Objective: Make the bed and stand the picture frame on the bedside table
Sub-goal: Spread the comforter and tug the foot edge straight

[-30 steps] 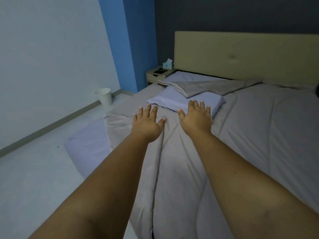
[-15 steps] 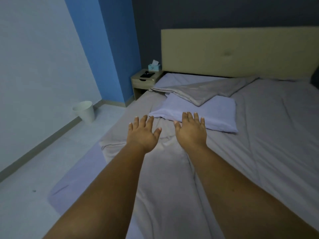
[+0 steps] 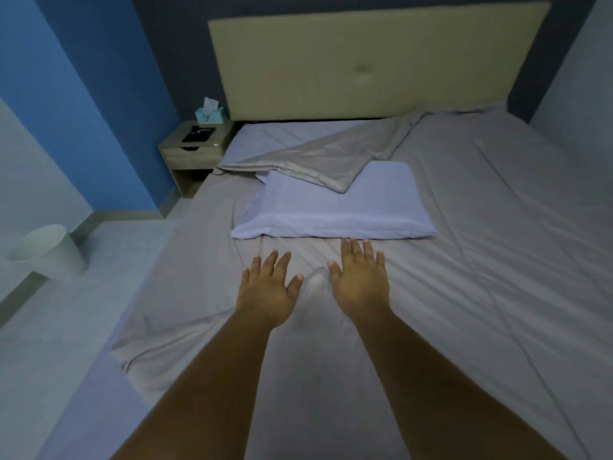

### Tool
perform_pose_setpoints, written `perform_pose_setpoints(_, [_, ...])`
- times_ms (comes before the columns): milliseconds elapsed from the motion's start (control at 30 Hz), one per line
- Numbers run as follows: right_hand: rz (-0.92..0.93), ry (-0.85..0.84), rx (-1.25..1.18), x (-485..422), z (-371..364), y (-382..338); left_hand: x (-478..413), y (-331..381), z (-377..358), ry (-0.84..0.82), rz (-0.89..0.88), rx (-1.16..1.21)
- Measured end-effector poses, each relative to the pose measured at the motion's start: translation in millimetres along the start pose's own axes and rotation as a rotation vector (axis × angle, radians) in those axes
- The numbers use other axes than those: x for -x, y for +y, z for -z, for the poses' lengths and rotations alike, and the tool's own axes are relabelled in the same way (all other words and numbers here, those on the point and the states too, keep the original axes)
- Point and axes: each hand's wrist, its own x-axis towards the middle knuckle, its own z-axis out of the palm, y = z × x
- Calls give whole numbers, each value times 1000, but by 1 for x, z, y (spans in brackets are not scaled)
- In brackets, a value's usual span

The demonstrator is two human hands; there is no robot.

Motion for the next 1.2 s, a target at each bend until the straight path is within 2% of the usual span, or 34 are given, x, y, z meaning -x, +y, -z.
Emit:
perform_pose_setpoints(167, [-85, -2, 60, -18, -97, 6, -69, -32, -74, -100, -134, -10])
perform_pose_setpoints(300, [-158, 31, 22, -44, -170, 20, -128, -46, -137, -86, -243, -19])
perform_pose_setpoints(567, [-252, 50, -21, -45, -252, 53, -177, -65, -227, -98, -319, -54])
perform_pose_setpoints(633, [-223, 33, 34, -36, -269, 57, -174, -73, -241, -38, -342, -95])
perform_pose_setpoints(733, [-177, 127, 60, -23, -277, 54, -166, -78, -251, 90, -399, -98])
perform_pose_setpoints(833, [-179, 169, 33, -10, -270, 49, -158, -78, -245, 61, -441, -74])
perform_pose_setpoints(967, [-184, 64, 14, 13, -249, 38, -139, -80, -223, 66, -534, -139])
perform_pose_setpoints(1200, [-196, 36, -47, 65, -200, -2, -88, -92, -166, 14, -627, -232])
